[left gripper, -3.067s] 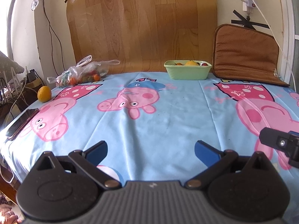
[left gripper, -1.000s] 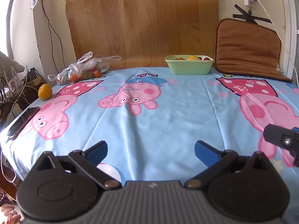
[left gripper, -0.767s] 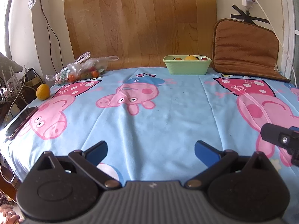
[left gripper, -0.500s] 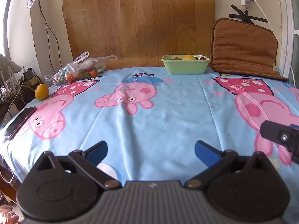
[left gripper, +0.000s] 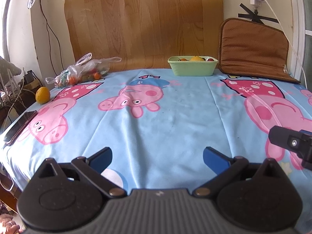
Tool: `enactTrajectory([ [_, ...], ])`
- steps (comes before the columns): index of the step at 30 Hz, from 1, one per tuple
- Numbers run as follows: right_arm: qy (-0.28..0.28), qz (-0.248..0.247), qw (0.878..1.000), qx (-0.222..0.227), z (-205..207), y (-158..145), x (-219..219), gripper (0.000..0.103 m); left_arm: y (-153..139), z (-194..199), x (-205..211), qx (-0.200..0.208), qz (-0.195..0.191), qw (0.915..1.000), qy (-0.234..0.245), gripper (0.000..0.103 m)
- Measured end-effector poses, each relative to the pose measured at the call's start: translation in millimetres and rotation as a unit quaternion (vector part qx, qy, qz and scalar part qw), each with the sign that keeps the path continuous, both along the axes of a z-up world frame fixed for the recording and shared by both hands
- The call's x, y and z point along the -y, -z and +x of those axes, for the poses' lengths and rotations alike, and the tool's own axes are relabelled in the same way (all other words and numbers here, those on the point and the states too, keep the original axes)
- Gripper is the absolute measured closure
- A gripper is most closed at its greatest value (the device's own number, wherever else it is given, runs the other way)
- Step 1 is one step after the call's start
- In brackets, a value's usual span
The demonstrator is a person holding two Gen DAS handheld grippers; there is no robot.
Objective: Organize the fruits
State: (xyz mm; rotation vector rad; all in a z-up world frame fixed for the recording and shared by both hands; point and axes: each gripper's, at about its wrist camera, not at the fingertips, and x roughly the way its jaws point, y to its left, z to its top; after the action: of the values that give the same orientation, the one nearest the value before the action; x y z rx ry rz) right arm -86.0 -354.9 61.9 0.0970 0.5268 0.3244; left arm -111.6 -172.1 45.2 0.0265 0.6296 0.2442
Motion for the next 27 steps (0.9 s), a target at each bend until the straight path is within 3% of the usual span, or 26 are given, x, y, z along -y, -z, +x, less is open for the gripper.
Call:
enactTrajectory([
  [13,-0.005,-0.019,1.000,-0.003,1,2,-13,0.026,4,-2,-15,-0.003,-0.019,0.9998,-0.010,0.000],
  [27,-0.006,-0.017,1.000,-0.005,0,3,-14,0.026,5,-2,-15,-0.006,-0.010,0.9998,-0.019,0.000],
])
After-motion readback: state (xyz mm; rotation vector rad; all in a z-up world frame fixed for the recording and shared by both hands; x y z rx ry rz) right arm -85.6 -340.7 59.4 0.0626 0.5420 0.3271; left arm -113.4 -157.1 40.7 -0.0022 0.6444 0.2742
